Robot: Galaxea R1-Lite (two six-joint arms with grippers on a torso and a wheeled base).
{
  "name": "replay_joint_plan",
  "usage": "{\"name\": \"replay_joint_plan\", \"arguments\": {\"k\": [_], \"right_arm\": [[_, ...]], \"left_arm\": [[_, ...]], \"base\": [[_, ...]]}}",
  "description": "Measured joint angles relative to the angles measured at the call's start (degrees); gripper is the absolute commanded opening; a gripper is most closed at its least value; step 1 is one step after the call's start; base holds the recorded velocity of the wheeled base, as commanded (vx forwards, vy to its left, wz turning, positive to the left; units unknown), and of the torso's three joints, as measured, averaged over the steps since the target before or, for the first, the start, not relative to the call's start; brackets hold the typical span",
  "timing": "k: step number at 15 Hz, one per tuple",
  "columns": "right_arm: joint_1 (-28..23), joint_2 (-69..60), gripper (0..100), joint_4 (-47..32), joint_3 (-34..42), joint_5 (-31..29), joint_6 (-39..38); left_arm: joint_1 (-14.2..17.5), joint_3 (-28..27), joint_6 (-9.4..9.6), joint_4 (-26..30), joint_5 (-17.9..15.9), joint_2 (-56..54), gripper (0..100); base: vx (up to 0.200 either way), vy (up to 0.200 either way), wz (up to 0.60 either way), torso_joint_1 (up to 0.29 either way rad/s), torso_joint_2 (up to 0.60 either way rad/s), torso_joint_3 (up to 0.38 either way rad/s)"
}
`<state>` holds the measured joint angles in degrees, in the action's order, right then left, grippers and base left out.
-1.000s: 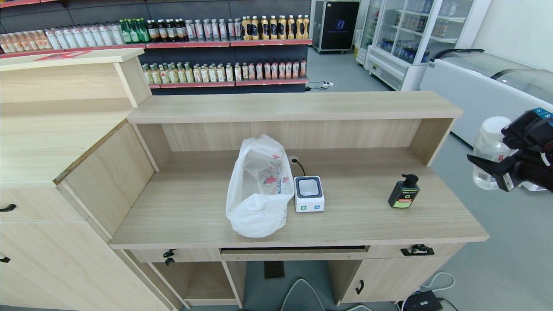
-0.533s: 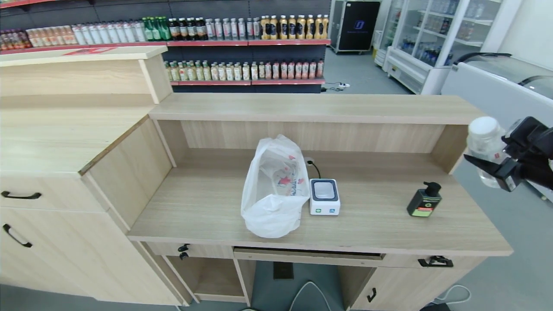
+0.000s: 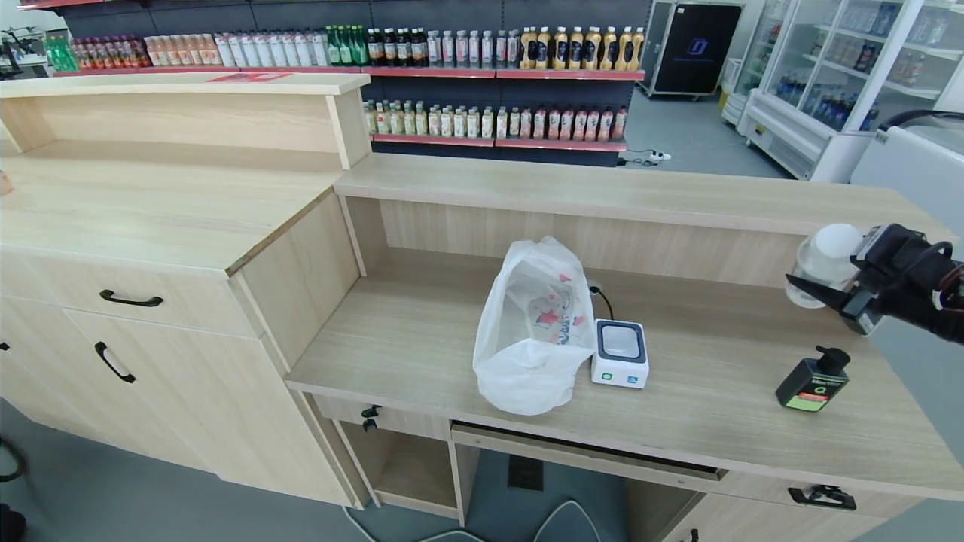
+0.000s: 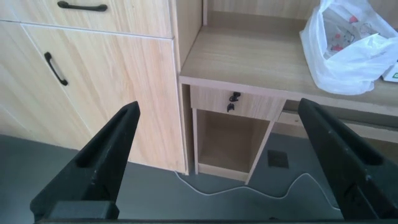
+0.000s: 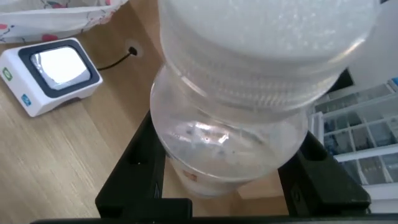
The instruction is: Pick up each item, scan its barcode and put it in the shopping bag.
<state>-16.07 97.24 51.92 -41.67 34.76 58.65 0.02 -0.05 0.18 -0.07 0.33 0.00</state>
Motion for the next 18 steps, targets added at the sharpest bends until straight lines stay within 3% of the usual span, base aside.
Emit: {"name": "replay_joint_plan", "arguments": {"k": [4,18], "right_arm": [[1.0,6.6,0,6.4,-0.8,3.0,1.5],[6.3,22.1,0,7.1,-13.0,17.1,0.4]], "left_arm": [[0.0,0.0,0.0,0.0,0.0,0.0,100],[0.0,0.0,0.0,0.0,0.0,0.0,100]], "base": [[0.0,0.0,0.0,0.0,0.0,0.0],[0.0,0.0,0.0,0.0,0.0,0.0]]}}
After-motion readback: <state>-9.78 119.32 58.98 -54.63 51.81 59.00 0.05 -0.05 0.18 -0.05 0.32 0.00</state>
